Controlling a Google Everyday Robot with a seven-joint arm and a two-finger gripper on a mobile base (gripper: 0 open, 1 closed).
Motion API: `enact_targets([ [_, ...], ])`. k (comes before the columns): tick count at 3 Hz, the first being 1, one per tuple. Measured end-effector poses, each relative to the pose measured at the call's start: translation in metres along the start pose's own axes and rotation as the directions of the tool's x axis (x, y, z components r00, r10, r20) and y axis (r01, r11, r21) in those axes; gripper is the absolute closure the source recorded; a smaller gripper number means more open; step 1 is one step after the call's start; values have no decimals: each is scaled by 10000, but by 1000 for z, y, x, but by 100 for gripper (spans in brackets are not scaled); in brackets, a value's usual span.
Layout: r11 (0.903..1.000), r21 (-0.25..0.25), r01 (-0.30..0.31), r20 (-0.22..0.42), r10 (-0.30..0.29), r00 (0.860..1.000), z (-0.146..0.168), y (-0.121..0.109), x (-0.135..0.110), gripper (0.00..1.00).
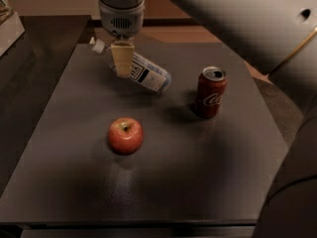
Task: Knock blue plastic bottle over
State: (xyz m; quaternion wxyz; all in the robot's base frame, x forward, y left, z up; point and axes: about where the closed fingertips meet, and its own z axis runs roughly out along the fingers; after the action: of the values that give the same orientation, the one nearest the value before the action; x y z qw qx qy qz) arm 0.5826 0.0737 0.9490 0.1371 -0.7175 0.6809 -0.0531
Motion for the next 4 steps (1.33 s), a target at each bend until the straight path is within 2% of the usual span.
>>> enact_targets([
  [1, 9987, 82, 504, -853, -495, 9951, 13, 1, 1, 100],
  [2, 9955, 153, 939, -1588, -903, 9832, 26, 3, 3, 100],
  [3, 9910, 113, 1332, -2127, -1278, 9687, 40, 9, 1, 83],
  [4, 9875, -3, 1575, -2472, -1527, 9568, 52, 16, 1, 59],
])
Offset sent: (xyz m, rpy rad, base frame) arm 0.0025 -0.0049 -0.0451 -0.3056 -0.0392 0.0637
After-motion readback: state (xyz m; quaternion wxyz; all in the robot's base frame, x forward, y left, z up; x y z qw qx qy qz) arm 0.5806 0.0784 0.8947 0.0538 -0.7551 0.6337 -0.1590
